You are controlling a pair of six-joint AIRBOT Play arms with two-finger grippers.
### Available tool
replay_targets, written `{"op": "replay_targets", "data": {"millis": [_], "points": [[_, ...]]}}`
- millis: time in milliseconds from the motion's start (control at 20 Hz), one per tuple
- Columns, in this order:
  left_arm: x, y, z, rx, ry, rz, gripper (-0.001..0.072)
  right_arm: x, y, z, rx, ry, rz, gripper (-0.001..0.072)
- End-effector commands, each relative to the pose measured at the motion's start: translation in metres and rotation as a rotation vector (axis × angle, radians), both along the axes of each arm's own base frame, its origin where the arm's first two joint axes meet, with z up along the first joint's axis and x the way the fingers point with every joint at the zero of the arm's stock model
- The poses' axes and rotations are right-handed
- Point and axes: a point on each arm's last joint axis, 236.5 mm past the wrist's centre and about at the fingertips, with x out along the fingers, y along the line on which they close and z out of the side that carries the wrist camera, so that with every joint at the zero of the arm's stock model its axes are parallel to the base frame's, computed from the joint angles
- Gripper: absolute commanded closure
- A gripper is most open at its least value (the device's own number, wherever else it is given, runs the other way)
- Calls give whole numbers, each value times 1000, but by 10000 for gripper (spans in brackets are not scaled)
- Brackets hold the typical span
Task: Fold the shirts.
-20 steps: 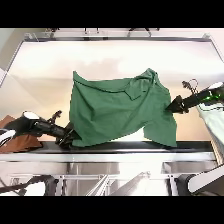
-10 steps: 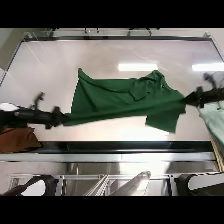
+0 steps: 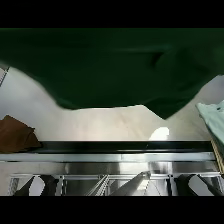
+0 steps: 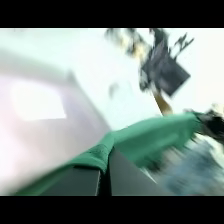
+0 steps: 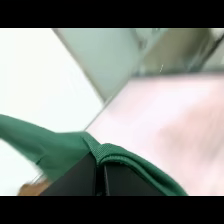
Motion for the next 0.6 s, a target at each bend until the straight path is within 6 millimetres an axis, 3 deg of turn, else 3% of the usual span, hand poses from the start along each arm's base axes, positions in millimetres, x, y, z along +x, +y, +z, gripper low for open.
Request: {"op": "replay_targets", "data": {"millis": [0,100,250,400,550], "points": [[-52,-26,81,159,-262,57,684,-60,25,95,-91,-317,-190,688],[-40,-15,77,214,-212,74,683,-58,25,91,-171,-305,-242,688],[4,3,34,290,-39,50,684,-22,18,44,-200,-139,-209,689],[68,-1,-49,359,183,-42,683,36,25,-31,-224,55,-149,689],[137,-14,-172,406,445,-133,683,100,33,-132,-254,273,-119,689]]}}
